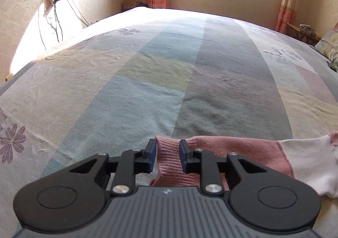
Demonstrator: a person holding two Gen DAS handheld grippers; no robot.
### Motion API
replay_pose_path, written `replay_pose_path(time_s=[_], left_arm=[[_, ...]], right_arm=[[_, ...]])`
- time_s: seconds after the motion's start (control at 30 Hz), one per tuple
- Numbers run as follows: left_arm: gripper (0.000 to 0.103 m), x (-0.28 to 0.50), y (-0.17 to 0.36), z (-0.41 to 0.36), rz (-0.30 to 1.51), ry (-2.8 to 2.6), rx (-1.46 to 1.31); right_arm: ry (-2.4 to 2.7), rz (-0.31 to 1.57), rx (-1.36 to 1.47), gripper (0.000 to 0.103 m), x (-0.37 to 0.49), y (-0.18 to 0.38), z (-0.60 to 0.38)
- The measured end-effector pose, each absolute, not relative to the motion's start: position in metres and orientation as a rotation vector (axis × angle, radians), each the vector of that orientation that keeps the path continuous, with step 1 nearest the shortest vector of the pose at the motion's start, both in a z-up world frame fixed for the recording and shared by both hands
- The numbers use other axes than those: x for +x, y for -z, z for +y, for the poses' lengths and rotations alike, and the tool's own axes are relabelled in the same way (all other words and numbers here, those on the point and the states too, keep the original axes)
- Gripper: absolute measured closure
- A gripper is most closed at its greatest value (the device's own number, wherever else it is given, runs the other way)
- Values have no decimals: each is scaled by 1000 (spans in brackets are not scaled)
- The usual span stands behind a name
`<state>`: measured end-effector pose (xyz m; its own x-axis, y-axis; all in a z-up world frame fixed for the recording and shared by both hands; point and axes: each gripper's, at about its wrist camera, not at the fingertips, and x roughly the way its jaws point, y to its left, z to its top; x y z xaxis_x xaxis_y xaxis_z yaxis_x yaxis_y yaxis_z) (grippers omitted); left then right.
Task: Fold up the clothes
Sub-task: 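Grasp the pink sleeve cuff with the left tool and lay it straight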
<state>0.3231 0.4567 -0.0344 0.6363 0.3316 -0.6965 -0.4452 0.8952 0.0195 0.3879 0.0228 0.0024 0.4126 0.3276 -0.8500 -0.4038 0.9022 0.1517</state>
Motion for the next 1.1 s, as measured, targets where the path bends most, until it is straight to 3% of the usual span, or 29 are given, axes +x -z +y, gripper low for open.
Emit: replay_pose_path(time_s=[0.1, 0.17, 0.33, 0.5, 0.57, 0.77, 0.93, 1.07, 1.1], left_arm=[[67, 329, 31, 444, 773, -380, -123], [50, 337, 32, 427, 795, -276, -116], [45, 365, 61, 375, 872, -48, -135], [43, 345, 82, 378, 907, -102, -27], [31, 331, 81, 404, 935, -177, -78], [34, 327, 60, 422, 949, -264, -65], [32, 353, 56, 397, 906, -171, -25], [32, 354, 60, 391, 910, -128, 2], [32, 353, 61, 391, 921, -126, 10]], right_arm=[[-467, 1056, -71, 7, 387, 0, 26], [-473, 1058, -65, 6, 386, 2, 28], [-484, 1075, -47, 7, 384, 7, 35], [-498, 1071, -64, 7, 384, 5, 36], [-502, 1065, -70, 6, 384, 2, 32], [-515, 1061, -65, 6, 388, 8, 38], [-434, 971, -139, 4, 395, 28, 108], [-335, 1036, -192, 4, 395, 61, 151], [-324, 1058, -193, 0, 391, 68, 160]])
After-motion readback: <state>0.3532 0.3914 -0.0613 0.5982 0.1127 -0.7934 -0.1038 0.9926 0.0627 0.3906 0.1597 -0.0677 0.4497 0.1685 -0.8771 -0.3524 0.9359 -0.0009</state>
